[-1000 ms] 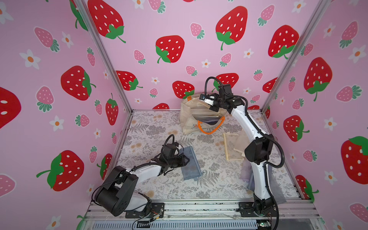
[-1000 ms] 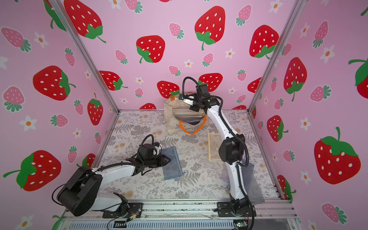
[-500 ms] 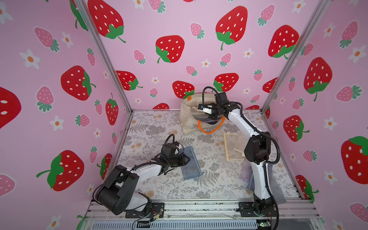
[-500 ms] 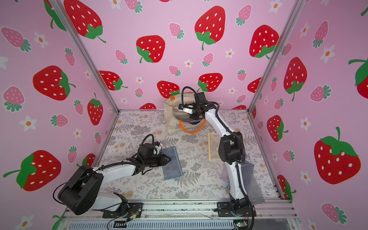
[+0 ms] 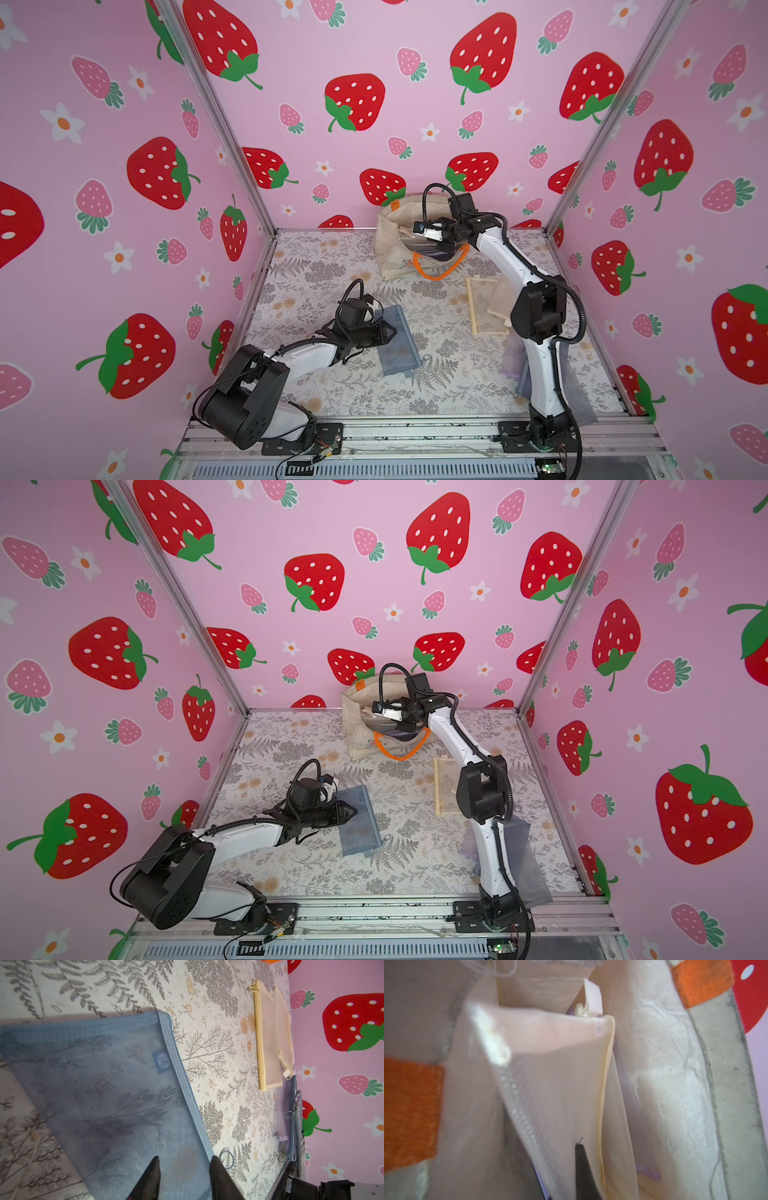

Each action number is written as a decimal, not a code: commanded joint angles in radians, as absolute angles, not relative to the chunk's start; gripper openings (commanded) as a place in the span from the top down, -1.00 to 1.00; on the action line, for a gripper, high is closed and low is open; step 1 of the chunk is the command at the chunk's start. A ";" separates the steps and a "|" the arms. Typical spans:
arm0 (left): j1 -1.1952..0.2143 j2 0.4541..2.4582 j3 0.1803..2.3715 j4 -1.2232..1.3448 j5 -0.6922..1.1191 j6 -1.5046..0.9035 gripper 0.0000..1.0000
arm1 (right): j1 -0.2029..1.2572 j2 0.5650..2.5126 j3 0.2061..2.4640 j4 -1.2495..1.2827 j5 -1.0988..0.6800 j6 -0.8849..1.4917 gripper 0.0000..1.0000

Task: Put the pencil pouch into the canvas bag
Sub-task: Place the pencil pouch in the canvas bag.

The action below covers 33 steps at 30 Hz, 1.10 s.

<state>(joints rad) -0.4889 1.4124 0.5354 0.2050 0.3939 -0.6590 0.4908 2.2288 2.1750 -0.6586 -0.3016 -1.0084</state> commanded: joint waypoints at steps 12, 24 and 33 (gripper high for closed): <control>-0.485 1.413 0.535 0.197 0.391 -0.648 0.17 | 0.488 2.177 2.166 -0.692 -0.275 -1.085 1.00; -0.485 1.417 0.534 0.206 0.395 -0.654 0.18 | 0.474 2.143 2.128 -0.664 -0.165 -1.090 1.00; -0.485 1.408 0.530 0.203 0.396 -0.657 0.18 | 0.472 2.098 2.055 -0.650 -0.324 -1.085 1.00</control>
<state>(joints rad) -0.4881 1.4155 0.5354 0.2047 0.3931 -0.6586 0.4808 2.1582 2.0892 -0.6418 -0.2459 -1.0721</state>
